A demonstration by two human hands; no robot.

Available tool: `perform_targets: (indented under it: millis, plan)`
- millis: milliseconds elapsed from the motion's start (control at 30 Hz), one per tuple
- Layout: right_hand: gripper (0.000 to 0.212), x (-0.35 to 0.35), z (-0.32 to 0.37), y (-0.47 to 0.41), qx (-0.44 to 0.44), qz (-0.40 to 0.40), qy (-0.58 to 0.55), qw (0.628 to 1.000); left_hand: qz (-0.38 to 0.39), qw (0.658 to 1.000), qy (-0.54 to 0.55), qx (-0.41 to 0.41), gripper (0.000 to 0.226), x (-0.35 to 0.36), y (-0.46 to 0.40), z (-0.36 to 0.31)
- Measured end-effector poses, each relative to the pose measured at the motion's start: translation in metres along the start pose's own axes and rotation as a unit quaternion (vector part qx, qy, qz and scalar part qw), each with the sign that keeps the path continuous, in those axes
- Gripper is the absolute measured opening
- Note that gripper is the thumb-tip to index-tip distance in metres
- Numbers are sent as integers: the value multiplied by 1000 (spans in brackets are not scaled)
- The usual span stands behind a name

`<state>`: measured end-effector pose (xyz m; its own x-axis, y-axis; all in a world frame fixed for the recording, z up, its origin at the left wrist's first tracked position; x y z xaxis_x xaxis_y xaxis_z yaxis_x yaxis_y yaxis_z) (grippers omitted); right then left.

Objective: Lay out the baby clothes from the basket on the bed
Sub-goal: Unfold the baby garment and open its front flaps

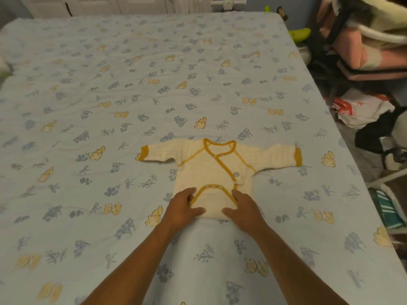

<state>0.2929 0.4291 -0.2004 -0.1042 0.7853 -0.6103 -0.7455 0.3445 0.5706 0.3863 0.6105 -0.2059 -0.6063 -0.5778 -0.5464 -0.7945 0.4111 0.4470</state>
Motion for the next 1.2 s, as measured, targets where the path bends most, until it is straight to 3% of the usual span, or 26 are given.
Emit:
perform_targets:
  millis: [67,200,300,367,433,567,667,800,933,1000,1100,1200]
  plan:
    - [71,3,-5,8,-12,-12,-53,998,-8,1000,8,22,62,-3,10,-3]
    - [49,-3,6,51,-157,-82,-40,983,-12,995,13,103,31,-8,44,-17]
    - [41,14,-2,74,-191,-86,19,978,28,991,-12,129,46,7,72,-11]
    - [52,28,-13,83,-181,-91,88,975,55,986,-55,145,55,19,86,-2]
    - [61,38,-18,93,-189,-96,133,968,58,983,-66,162,49,25,96,2]
    - [51,31,-18,99,-203,-154,117,960,-48,992,-21,117,27,10,92,5]
    - [42,12,-20,93,-163,-195,107,961,-123,978,-67,157,22,0,85,-10]
    - [38,11,-20,96,-192,-184,184,946,-120,955,-165,215,37,12,72,-26]
    - [58,25,-31,102,-203,-163,249,933,-48,958,-213,186,57,37,54,-24]
    - [67,34,-29,101,-212,-164,280,922,-85,965,-185,164,48,32,47,-18]
    - [70,40,-17,94,-212,-178,292,916,-137,981,-56,122,16,16,38,-6]
    - [65,42,4,91,-235,-169,299,909,-148,982,95,71,15,6,37,3]
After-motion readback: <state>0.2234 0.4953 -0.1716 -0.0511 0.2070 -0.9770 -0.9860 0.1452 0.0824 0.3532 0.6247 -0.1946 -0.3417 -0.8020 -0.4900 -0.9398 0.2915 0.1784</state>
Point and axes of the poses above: each hand's wrist, its own y-axis away from the middle knuckle, its own x-axis out of the palm, z = x × y, the point moved 9 cm from there along -y, towards the middle knuckle, and after that the axes turned 2 degrees about x, right-handed, at the moved point
